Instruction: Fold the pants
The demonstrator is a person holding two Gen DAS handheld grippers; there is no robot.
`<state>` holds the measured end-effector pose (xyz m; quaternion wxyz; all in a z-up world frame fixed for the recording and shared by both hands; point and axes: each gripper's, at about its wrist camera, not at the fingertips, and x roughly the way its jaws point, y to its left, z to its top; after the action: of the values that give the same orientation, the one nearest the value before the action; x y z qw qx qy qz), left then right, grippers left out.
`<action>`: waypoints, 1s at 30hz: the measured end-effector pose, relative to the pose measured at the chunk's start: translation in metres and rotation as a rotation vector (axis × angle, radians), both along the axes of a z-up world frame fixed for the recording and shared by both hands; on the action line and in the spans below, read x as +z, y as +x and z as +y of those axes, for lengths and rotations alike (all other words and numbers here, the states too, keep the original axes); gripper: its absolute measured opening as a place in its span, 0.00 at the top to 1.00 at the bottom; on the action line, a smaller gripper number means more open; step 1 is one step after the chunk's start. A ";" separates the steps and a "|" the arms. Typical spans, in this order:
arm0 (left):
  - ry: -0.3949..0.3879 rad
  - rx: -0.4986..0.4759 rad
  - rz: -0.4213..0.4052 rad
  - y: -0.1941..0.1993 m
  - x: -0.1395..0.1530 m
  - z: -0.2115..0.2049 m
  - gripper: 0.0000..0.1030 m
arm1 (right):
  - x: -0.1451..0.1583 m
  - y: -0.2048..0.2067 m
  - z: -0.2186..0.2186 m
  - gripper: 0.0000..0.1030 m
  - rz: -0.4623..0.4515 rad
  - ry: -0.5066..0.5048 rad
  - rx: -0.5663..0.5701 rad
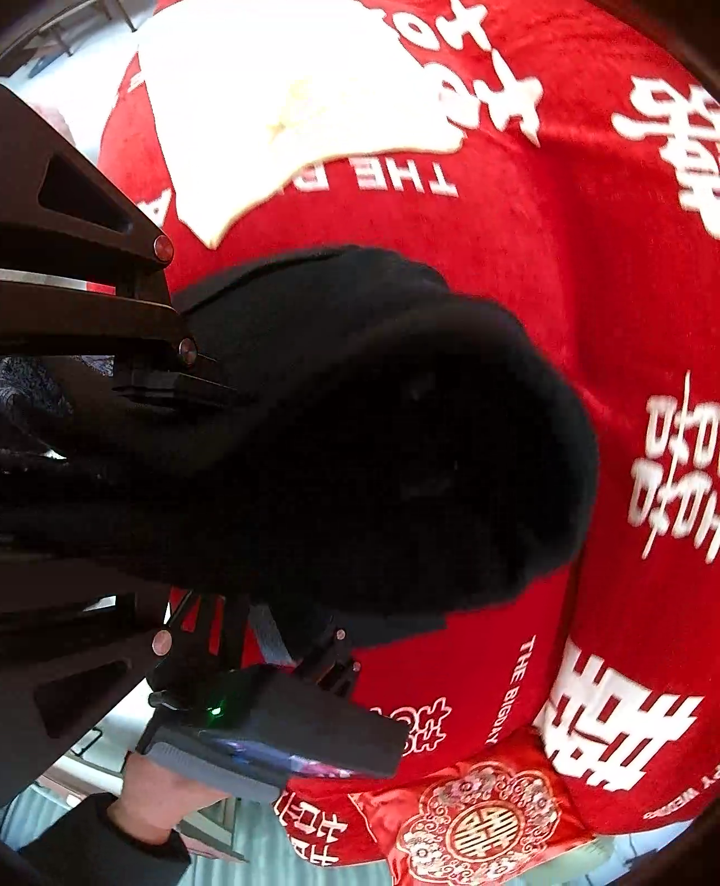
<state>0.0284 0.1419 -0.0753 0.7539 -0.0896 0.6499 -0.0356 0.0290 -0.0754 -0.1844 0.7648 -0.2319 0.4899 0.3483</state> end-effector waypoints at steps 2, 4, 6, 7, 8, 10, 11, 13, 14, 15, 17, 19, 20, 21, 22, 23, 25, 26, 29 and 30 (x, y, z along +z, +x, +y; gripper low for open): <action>-0.002 -0.012 0.005 0.011 -0.007 -0.018 0.78 | -0.001 0.001 -0.019 0.51 -0.002 -0.008 -0.024; 0.012 -0.047 0.005 0.022 -0.014 -0.044 0.78 | -0.001 0.004 -0.036 0.51 -0.002 -0.007 -0.055; 0.004 -0.072 0.015 0.029 -0.021 -0.065 0.78 | 0.001 0.002 -0.050 0.51 -0.002 0.003 -0.086; 0.004 -0.077 0.022 0.032 -0.026 -0.069 0.78 | 0.002 0.003 -0.058 0.51 -0.001 0.013 -0.103; 0.007 -0.080 0.029 0.035 -0.030 -0.078 0.78 | 0.003 0.002 -0.062 0.51 -0.003 0.018 -0.109; 0.009 -0.075 0.047 0.047 -0.045 -0.094 0.78 | 0.005 0.000 -0.069 0.51 -0.012 0.025 -0.109; 0.007 -0.071 0.059 0.049 -0.051 -0.094 0.78 | 0.005 -0.002 -0.072 0.51 -0.016 0.024 -0.107; 0.003 -0.077 0.096 0.052 -0.069 -0.098 0.77 | 0.003 -0.005 -0.077 0.51 -0.023 0.017 -0.101; 0.008 -0.074 0.103 0.053 -0.077 -0.099 0.77 | 0.002 -0.007 -0.080 0.51 -0.026 0.009 -0.099; 0.008 -0.070 0.107 0.052 -0.085 -0.099 0.77 | 0.002 -0.007 -0.083 0.51 -0.024 0.006 -0.102; -0.012 -0.063 0.107 0.053 -0.096 -0.104 0.69 | 0.004 -0.010 -0.094 0.51 -0.010 0.006 -0.120; -0.077 -0.044 0.091 0.055 -0.100 -0.108 0.27 | 0.005 -0.012 -0.101 0.51 -0.004 0.006 -0.133; -0.125 -0.039 0.088 0.055 -0.101 -0.114 0.18 | 0.006 -0.014 -0.107 0.48 0.003 0.004 -0.145; -0.132 -0.041 0.082 0.054 -0.101 -0.118 0.10 | 0.007 -0.015 -0.112 0.45 0.008 0.000 -0.160; -0.112 -0.057 0.078 0.054 -0.101 -0.126 0.09 | 0.008 -0.016 -0.115 0.42 0.009 -0.002 -0.167; -0.078 -0.084 0.074 0.053 -0.102 -0.132 0.09 | 0.010 -0.018 -0.120 0.42 0.012 0.000 -0.174; -0.057 -0.094 0.074 0.054 -0.102 -0.136 0.09 | 0.015 -0.020 -0.125 0.42 0.011 -0.008 -0.180; -0.085 -0.077 0.075 0.052 -0.099 -0.132 0.09 | 0.018 -0.021 -0.128 0.42 0.006 -0.010 -0.185; -0.225 0.004 0.076 0.045 -0.084 -0.105 0.09 | 0.029 -0.018 -0.136 0.42 0.006 0.011 -0.210; -0.280 0.040 0.068 0.041 -0.077 -0.093 0.09 | 0.032 -0.017 -0.138 0.42 0.013 0.022 -0.216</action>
<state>0.0691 0.0487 -0.1523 0.7121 -0.2081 0.6618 -0.1076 0.0121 -0.2133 -0.1528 0.7973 -0.1669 0.5131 0.2707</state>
